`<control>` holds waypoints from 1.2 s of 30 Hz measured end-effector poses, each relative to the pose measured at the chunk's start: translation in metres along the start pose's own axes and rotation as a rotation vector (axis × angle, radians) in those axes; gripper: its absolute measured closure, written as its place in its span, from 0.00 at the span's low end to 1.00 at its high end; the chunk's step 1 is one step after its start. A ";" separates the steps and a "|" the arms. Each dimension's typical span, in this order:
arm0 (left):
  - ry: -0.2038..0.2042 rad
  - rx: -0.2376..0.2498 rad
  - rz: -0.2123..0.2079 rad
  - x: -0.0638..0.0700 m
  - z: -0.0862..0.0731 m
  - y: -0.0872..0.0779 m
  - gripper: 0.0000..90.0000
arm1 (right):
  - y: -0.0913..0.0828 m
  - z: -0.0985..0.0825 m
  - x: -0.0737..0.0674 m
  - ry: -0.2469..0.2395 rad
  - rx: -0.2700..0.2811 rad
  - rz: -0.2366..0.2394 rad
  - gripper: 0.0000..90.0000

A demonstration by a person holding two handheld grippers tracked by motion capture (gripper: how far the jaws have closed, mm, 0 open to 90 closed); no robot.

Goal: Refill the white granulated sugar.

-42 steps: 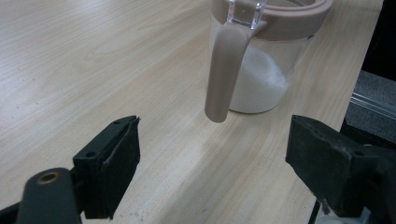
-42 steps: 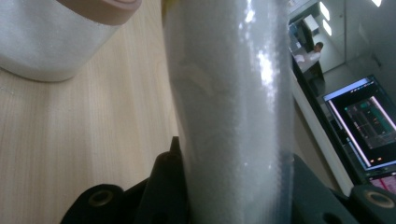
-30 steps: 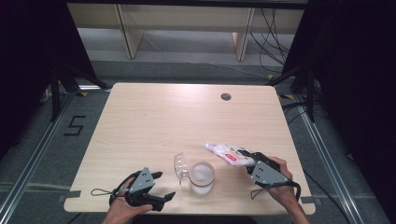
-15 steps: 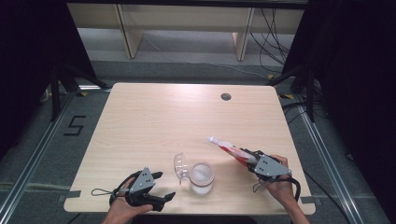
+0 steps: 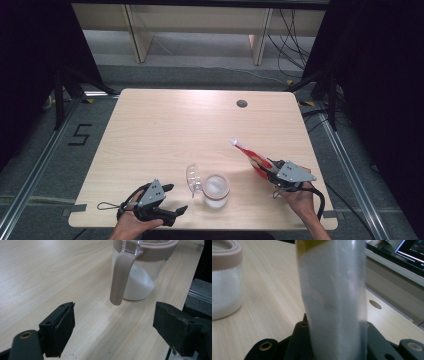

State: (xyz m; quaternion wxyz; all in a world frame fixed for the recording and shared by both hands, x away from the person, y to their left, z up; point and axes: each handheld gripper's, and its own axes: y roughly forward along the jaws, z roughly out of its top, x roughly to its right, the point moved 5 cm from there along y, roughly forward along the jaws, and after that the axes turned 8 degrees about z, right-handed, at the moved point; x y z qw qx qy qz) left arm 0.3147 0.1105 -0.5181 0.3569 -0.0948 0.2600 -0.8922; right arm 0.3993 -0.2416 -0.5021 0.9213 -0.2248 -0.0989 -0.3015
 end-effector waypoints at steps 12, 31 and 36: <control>-0.011 0.009 0.002 0.000 0.001 0.000 0.19 | -0.004 -0.004 0.004 0.159 0.053 -0.015 0.84; -0.012 0.015 -0.003 0.001 0.001 0.001 0.19 | -0.013 -0.012 0.012 0.276 0.079 -0.068 0.80; -0.009 0.014 -0.004 0.000 0.001 0.000 0.19 | -0.013 -0.011 0.011 0.301 0.086 -0.077 0.77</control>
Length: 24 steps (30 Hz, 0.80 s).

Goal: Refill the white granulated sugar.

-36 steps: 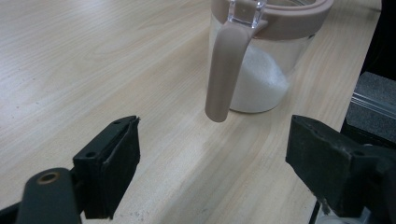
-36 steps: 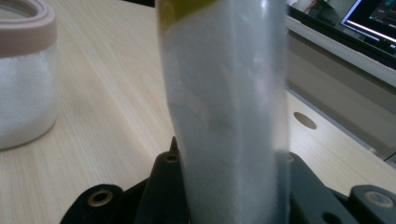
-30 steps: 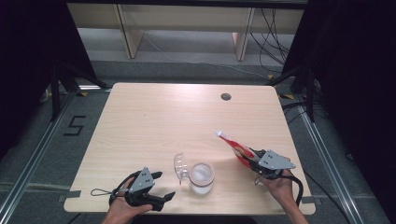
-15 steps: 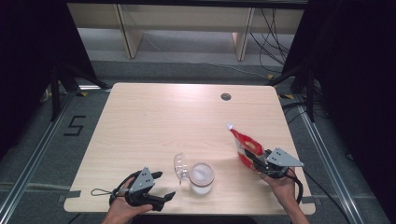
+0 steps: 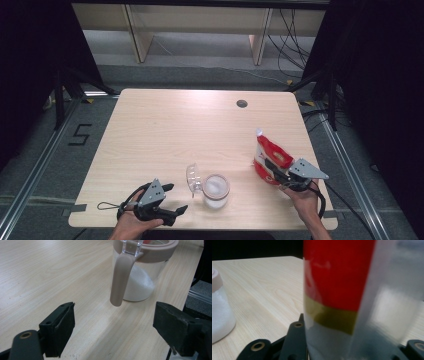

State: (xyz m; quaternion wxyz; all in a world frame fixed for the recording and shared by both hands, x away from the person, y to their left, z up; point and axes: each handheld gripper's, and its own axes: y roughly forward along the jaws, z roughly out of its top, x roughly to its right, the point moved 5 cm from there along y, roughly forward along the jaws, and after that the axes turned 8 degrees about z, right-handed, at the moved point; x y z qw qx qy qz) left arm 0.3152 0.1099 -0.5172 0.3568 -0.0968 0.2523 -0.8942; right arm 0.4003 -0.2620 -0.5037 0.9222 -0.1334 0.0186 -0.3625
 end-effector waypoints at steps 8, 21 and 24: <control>0.001 -0.001 0.001 0.000 0.000 0.000 0.19 | -0.005 0.003 -0.002 0.055 -0.001 -0.018 0.68; -0.007 0.001 0.004 -0.001 0.000 -0.001 0.19 | -0.025 0.015 -0.008 0.116 0.000 -0.122 0.43; -0.008 0.000 0.001 0.000 0.000 -0.001 0.19 | -0.028 0.016 -0.008 0.122 0.001 -0.123 0.40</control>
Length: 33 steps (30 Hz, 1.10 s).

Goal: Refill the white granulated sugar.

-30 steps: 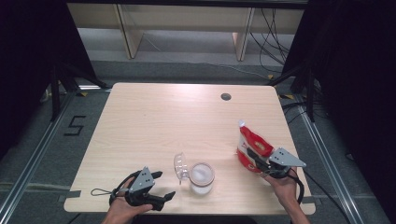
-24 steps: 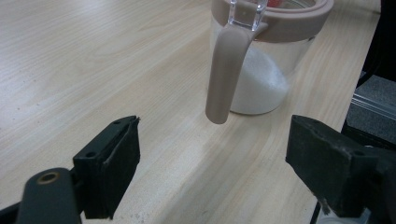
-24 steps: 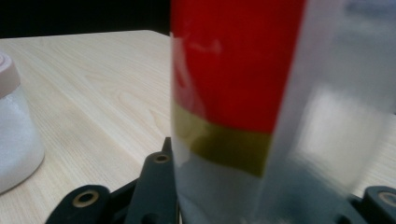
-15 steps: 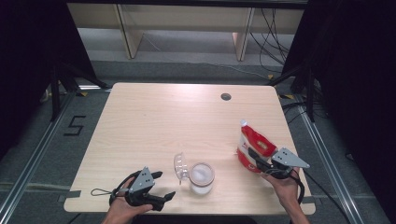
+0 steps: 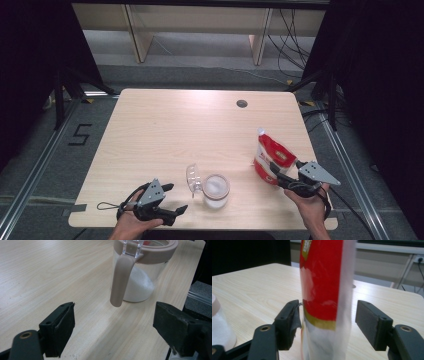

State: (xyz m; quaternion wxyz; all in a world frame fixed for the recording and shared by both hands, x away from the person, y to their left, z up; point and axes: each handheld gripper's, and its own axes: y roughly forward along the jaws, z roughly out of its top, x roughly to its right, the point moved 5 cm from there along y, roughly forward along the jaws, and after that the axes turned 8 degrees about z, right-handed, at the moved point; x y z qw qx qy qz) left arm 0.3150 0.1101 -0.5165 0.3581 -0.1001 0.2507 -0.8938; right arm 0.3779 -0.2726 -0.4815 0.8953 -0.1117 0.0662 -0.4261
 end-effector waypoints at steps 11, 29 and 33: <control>-0.047 0.015 -0.028 0.002 0.003 -0.001 0.19 | -0.024 -0.004 -0.015 0.050 -0.012 -0.019 0.37; -0.055 0.008 -0.025 0.004 0.011 -0.004 0.19 | -0.037 -0.012 -0.028 0.015 -0.058 -0.005 0.35; -0.045 0.009 -0.009 0.005 0.012 -0.003 0.19 | -0.039 -0.014 -0.030 0.025 -0.071 -0.014 0.35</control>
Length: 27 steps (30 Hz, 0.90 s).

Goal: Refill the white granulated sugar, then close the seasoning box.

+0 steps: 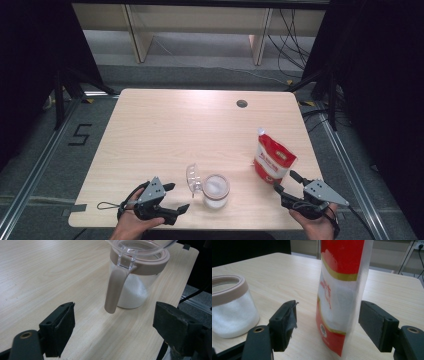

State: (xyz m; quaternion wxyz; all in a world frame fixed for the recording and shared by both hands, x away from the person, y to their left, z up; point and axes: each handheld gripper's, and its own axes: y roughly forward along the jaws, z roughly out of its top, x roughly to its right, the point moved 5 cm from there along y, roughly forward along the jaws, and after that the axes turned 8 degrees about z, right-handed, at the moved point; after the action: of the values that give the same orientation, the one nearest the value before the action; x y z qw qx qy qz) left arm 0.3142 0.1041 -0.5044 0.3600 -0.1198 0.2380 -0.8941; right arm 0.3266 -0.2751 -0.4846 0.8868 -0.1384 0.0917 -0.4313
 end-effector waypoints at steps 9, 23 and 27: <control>0.006 -0.008 0.009 0.000 0.003 -0.003 0.22 | -0.001 -0.002 -0.001 0.003 -0.007 0.009 0.36; 0.011 0.012 -0.005 0.004 0.010 -0.005 0.28 | -0.001 -0.007 -0.004 0.004 -0.033 0.021 0.36; -0.009 0.025 0.010 0.002 0.011 -0.008 0.38 | -0.001 -0.007 -0.004 0.008 -0.033 0.029 0.36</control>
State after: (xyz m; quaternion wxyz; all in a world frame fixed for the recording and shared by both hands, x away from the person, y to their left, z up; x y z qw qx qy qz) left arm 0.3124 0.1035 -0.4910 0.3668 -0.1181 0.2259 -0.8947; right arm 0.3214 -0.2740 -0.4910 0.8901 -0.1499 0.1046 -0.4175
